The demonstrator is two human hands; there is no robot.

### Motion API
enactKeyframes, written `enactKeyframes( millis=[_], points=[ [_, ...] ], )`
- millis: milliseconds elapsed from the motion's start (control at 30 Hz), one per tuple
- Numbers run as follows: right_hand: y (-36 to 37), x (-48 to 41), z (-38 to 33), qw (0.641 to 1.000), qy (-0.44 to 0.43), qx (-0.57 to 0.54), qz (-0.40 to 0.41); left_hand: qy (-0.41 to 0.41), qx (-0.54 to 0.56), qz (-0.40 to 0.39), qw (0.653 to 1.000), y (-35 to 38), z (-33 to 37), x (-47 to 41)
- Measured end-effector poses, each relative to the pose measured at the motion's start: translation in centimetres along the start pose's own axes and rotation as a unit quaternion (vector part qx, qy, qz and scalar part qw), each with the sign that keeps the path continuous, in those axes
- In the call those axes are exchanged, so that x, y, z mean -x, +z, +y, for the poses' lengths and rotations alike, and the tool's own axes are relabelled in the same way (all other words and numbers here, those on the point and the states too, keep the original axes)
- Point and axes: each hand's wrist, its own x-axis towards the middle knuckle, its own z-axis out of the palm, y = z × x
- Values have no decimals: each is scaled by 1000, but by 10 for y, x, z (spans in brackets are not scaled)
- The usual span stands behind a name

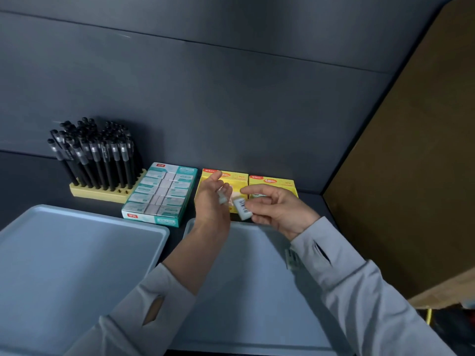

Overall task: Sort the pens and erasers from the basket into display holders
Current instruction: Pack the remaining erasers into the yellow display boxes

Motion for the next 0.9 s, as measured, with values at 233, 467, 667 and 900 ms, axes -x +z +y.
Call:
enactKeyframes(
  millis=[233, 467, 667, 900],
  points=[
    [-24, -2, -13, 998, -7, -51, 21, -44, -171, -113, 978, -14, -5, 8],
    [-26, -5, -7, 995, -61, -60, 45, -7, -364, -186, 913, -26, -13, 9],
    [-34, -2, 3, 982, -119, 123, 79, 22, -376, -208, 903, -29, -15, 10],
    [-52, -2, -4, 977, -104, 131, 131, -34, -307, -159, 938, -26, -11, 10]
  ],
)
